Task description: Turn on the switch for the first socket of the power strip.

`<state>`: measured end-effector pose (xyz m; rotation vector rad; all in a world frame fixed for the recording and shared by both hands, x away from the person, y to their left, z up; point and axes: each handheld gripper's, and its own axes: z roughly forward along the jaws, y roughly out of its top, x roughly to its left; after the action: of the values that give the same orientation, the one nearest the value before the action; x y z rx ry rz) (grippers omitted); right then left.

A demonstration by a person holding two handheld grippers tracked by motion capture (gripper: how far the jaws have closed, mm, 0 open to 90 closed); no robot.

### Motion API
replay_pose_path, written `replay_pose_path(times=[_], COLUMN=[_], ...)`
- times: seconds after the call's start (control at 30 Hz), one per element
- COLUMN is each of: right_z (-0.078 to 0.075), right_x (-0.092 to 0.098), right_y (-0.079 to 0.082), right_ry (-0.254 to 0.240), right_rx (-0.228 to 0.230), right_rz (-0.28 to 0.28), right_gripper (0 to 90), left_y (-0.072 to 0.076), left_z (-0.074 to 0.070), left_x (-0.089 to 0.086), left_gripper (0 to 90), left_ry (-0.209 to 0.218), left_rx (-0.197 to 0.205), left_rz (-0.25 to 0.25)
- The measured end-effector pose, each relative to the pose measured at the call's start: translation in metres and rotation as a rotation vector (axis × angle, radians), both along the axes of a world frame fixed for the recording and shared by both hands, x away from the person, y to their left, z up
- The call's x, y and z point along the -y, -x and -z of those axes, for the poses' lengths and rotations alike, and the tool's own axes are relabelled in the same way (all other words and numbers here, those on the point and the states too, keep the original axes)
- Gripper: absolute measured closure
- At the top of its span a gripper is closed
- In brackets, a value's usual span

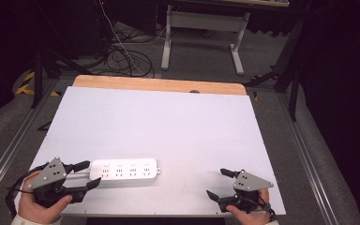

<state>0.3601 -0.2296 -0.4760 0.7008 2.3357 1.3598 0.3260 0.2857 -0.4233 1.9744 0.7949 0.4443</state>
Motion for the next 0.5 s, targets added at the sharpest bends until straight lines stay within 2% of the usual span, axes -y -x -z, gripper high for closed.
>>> replay_pose_path(times=[0.5], right_z=[0.0], right_x=[0.0], right_y=[0.0], right_ry=[0.0], right_rx=[-0.004], right_rz=[-0.004], right_gripper=[13.2], left_y=[-0.016], left_z=[-0.016], left_x=[0.007], left_gripper=[34.1], left_ry=[-0.015], left_rx=[0.004], left_rz=[0.008])
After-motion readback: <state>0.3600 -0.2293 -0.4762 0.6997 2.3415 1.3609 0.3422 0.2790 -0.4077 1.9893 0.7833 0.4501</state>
